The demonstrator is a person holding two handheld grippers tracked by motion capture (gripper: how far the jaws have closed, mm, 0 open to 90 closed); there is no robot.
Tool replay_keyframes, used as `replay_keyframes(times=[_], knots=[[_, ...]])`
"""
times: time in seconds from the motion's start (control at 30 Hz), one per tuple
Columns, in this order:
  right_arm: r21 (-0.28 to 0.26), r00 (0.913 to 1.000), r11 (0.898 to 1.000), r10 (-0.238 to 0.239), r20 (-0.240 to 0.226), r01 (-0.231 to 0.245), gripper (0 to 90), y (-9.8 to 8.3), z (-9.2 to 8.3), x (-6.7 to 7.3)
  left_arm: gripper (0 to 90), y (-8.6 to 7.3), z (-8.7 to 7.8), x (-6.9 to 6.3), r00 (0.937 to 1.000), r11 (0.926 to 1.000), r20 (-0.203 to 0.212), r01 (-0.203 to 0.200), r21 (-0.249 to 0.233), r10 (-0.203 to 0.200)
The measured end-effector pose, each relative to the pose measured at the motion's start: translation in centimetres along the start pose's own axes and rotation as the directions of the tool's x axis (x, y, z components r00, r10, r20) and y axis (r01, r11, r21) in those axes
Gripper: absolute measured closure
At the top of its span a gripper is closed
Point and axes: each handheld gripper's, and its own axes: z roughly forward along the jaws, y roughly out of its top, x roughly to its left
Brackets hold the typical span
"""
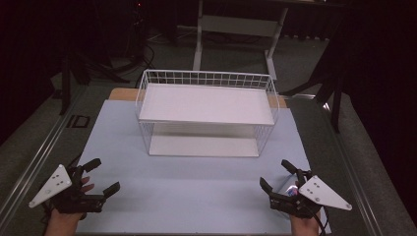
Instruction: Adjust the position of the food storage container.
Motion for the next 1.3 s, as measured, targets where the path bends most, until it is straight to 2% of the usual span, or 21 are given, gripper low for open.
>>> replay_keyframes(times=[0.13,0.27,0.33,0.43,0.5,0.57,0.8,0.83,0.87,0.93,1.0,1.13,1.2,1.23,1.27,1.3], knots=[[-0.01,0.9999,1.0,-0.017,0.003,0.017,13.2,0.9,-0.1,0.4,0.5,0.0,0.0,0.0,1.0,1.0,-0.001,0.005,-0.001,-0.005],[-0.013,0.9989,1.0,0.026,-0.039,-0.026,11.6,1.8,0.0,0.5,0.5,0.0,0.1,-0.2,1.0,1.0,0.0,0.005,-0.004,-0.005],[-0.019,0.9994,1.0,0.022,-0.027,-0.023,11.6,2.0,0.0,0.4,0.5,-0.1,0.2,-0.3,1.0,1.0,0.003,0.007,-0.002,-0.007],[-0.048,0.9999,0.999,-0.007,-0.011,0.006,10.9,2.4,-0.1,0.3,0.5,-0.1,0.5,-0.4,0.9999,1.0,0.014,0.005,0.005,-0.006],[-0.052,0.999,0.998,-0.044,0.011,0.044,10.9,2.8,0.0,0.2,0.5,-0.1,0.6,-0.5,0.9998,1.0,0.019,0.003,0.006,-0.003],[-0.047,0.9986,0.998,-0.045,0.029,0.046,10.9,3.0,0.2,0.0,0.5,-0.1,0.5,-0.5,0.9998,0.9999,0.018,-0.006,0.009,0.005],[-0.047,0.9988,0.999,-0.023,0.043,0.025,10.9,2.8,0.7,-0.3,0.5,-0.2,0.4,-0.4,0.9999,0.9999,0.017,-0.001,0.013,0.0],[-0.039,0.9987,0.998,-0.04,0.031,0.041,10.9,2.5,0.8,-0.2,0.5,-0.2,0.4,-0.4,0.9999,0.9999,0.016,0.001,0.012,-0.001],[-0.032,0.9981,0.998,-0.048,0.038,0.049,10.9,2.4,0.9,-0.1,0.5,-0.2,0.4,-0.4,0.9999,0.9999,0.016,0.002,0.012,-0.002],[-0.026,0.9982,0.999,-0.043,0.041,0.044,10.9,2.3,1.0,0.0,0.5,-0.3,0.4,-0.4,0.9998,0.9999,0.018,-0.002,0.016,0.002],[0.007,0.9976,0.998,-0.058,0.038,0.058,11.0,1.9,1.0,-0.2,0.5,-0.3,0.5,-0.5,0.9998,0.9998,0.021,-0.005,0.017,0.005],[0.025,0.9989,0.999,-0.024,0.04,0.023,13.7,1.6,0.7,-1.0,0.5,-0.3,0.5,-0.5,0.9997,0.9997,0.023,-0.012,0.019,0.012],[0.031,0.9979,0.999,-0.01,0.065,0.008,13.7,1.2,0.3,-2.2,0.5,-0.3,0.5,-0.5,0.9998,0.9998,0.021,-0.008,0.018,0.008],[0.031,0.9979,0.999,-0.01,0.065,0.008,13.7,1.2,0.3,-2.2,0.5,-0.3,0.5,-0.5,0.9998,0.9999,0.021,-0.006,0.015,0.006],[0.037,0.9967,0.999,0.008,0.081,-0.011,13.2,1.0,0.2,-2.6,0.5,-0.3,0.4,-0.4,0.9997,0.9999,0.022,-0.004,0.016,0.003],[0.05,0.9929,0.997,0.061,0.102,-0.067,12.2,0.6,-0.1,-3.5,0.5,-0.3,0.4,-0.4,0.9997,0.9999,0.023,-0.002,0.016,0.001]])
